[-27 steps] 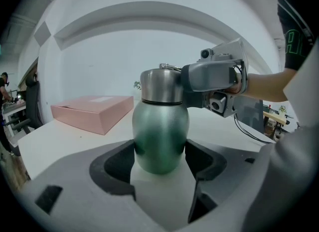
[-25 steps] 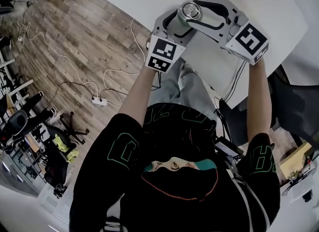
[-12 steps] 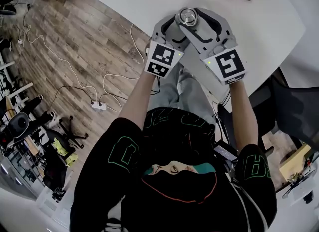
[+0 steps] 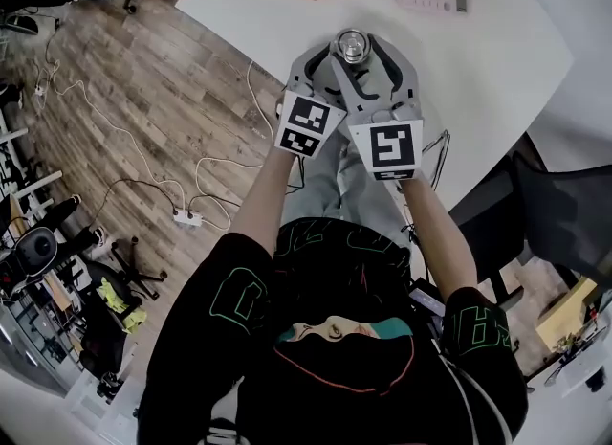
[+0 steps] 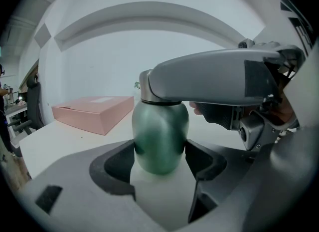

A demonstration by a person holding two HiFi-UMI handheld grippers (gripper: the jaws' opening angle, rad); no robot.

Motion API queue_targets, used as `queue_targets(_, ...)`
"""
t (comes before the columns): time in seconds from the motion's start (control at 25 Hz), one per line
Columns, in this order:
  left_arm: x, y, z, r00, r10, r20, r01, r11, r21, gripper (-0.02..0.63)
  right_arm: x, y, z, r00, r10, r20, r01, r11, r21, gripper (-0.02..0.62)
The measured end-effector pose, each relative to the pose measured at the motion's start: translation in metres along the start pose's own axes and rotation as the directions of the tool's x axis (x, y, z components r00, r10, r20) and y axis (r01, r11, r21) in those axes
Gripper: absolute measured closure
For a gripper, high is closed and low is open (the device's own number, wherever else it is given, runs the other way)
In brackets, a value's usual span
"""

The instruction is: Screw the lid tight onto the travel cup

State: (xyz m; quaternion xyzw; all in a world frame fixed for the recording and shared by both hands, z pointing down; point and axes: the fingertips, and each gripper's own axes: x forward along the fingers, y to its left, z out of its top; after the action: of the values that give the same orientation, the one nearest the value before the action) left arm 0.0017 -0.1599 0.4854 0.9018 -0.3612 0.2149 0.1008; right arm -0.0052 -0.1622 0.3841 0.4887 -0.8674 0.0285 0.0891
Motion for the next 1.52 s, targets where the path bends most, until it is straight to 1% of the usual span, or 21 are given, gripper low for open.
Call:
queue_targets(0.12,-0.002,-0.001,0.0,1.0,-0.001,0.002,0.001,1.0,-0.005,0.275,-0.001,0.002,-0.001,0.999,0.035,-0.029,-0.035,0.999,0.008,0.357)
queue_targets(0.24,-0.004,-0.002,0.001,1.0,-0.002,0.005,0.002,1.0,-0.014,0.272,-0.002,0.001,-0.002,0.995,0.071,-0.064,-0.069,0.997,0.034,0.331)
queue_targets(0.28,-0.004,-0.002,0.002,1.0,0.001,0.003,-0.001,1.0,-0.016,0.27,-0.003,0.0,-0.001,0.994,0.08,-0.069,-0.077,0.996,0.039,0.331)
queue_targets(0.4,-0.008,0.002,0.001,0.999,0.028,-0.016,-0.028,0.999,-0.036,0.262,-0.006,-0.004,0.003,0.992,0.101,-0.074,-0.098,0.994,0.037,0.33)
queue_targets(0.48,-0.016,0.004,0.001,0.998,0.055,-0.021,-0.056,0.997,-0.06,0.241,-0.01,-0.004,0.009,0.991,0.112,-0.07,-0.11,0.993,0.034,0.33)
queue_targets(0.56,-0.027,0.007,0.004,0.996,0.085,-0.007,-0.085,0.992,-0.097,0.239,-0.014,-0.004,0.017,0.99,0.129,-0.052,-0.127,0.991,0.045,0.333)
queue_targets(0.68,-0.046,0.016,0.009,0.988,0.153,0.028,-0.145,0.972,-0.187,0.239,-0.018,-0.009,0.035,0.989,0.146,0.01,-0.146,0.983,0.111,0.347)
queue_targets(0.76,-0.061,0.023,0.016,0.973,0.219,0.068,-0.193,0.944,-0.269,0.256,-0.018,-0.018,0.051,0.991,0.123,0.054,-0.13,0.98,0.152,0.384)
queue_targets(0.84,-0.076,0.032,0.027,0.951,0.282,0.128,-0.221,0.907,-0.359,0.289,-0.017,-0.028,0.069,0.991,0.09,0.096,-0.106,0.978,0.181,0.444)
queue_targets(0.88,-0.082,0.038,0.033,0.938,0.31,0.154,-0.231,0.891,-0.39,0.315,-0.016,-0.034,0.077,0.991,0.068,0.113,-0.089,0.977,0.196,0.478)
queue_targets(0.96,-0.095,0.051,0.05,0.911,0.362,0.195,-0.26,0.874,-0.411,0.365,-0.016,-0.044,0.089,0.991,0.017,0.135,-0.048,0.973,0.226,0.559)
queue_targets(1.0,-0.102,0.055,0.059,0.898,0.384,0.214,-0.275,0.871,-0.408,0.391,-0.017,-0.047,0.093,0.99,-0.002,0.138,-0.031,0.97,0.239,0.591)
queue_targets(1.04,-0.109,0.058,0.069,0.886,0.402,0.232,-0.288,0.868,-0.404,0.413,-0.02,-0.048,0.095,0.99,-0.014,0.138,-0.022,0.968,0.251,0.591)
queue_targets(1.16,-0.131,0.062,0.099,0.849,0.446,0.282,-0.324,0.862,-0.39,0.505,-0.033,-0.044,0.103,0.99,-0.019,0.138,-0.021,0.958,0.285,0.591)
queue_targets(1.24,-0.143,0.065,0.118,0.828,0.463,0.315,-0.34,0.863,-0.373,0.528,-0.037,-0.043,0.108,0.991,-0.027,0.129,-0.011,0.958,0.287,0.591)
queue_targets(1.28,-0.147,0.067,0.126,0.819,0.467,0.332,-0.346,0.865,-0.365,0.558,-0.038,-0.043,0.111,0.992,-0.034,0.121,-0.002,0.96,0.281,0.591)
queue_targets(1.32,-0.15,0.067,0.135,0.812,0.468,0.347,-0.348,0.867,-0.356,0.599,-0.039,-0.044,0.114,0.993,-0.039,0.114,0.007,0.963,0.269,0.591)
queue_targets(1.44,-0.154,0.064,0.161,0.803,0.449,0.392,-0.341,0.886,-0.314,0.606,-0.041,-0.051,0.13,0.992,-0.044,0.117,0.019,0.978,0.208,0.591)
queue_targets(1.52,-0.159,0.061,0.173,0.804,0.447,0.392,-0.357,0.89,-0.282,0.606,-0.046,-0.053,0.142,0.991,-0.048,0.124,0.025,0.983,0.183,0.591)
